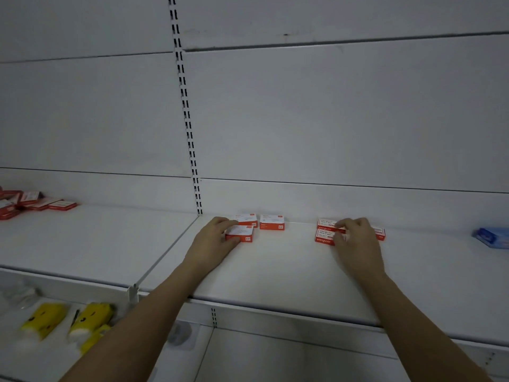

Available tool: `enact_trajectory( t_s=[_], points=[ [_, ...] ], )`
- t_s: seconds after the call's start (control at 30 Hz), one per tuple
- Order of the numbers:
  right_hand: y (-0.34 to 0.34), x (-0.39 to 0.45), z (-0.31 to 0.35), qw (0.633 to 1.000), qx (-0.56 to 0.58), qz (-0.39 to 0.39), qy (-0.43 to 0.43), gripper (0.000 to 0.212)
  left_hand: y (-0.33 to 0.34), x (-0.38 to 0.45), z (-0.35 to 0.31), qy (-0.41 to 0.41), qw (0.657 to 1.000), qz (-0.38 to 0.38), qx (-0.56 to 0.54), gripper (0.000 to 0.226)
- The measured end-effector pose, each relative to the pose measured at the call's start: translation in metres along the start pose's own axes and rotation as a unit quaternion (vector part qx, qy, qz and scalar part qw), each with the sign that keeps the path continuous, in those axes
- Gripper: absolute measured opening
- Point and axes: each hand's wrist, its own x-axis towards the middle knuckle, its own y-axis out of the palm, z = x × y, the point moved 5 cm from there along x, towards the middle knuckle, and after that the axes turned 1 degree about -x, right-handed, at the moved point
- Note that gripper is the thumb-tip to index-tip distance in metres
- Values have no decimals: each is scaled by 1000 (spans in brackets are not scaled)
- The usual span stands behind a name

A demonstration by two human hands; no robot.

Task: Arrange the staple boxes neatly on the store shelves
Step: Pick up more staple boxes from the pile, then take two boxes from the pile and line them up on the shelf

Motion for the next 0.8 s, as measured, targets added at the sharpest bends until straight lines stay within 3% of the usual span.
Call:
enact_trajectory(
  t_s=[0.07,0.13,0.3,0.43,0.63,0.8],
  points=[
    [-8,-1,14,999,0,-33,-27,19,-8,-10,-5,-16,999,-34,22,40],
    [-7,-2,37,998,22,-16,-64,16,-18,-20,-6,-44,997,-46,40,39],
    [24,-26,118,969,23,214,-123,21,-60,-38,-3,-92,981,47,163,47],
    [37,-56,188,942,5,292,-166,31,-110,-52,16,-127,977,58,159,53],
    [86,-110,313,928,9,319,-194,34,-212,-110,98,-150,963,49,217,52],
    [159,-178,449,910,9,345,-231,31,-321,-186,203,-187,966,25,178,51]
  ],
)
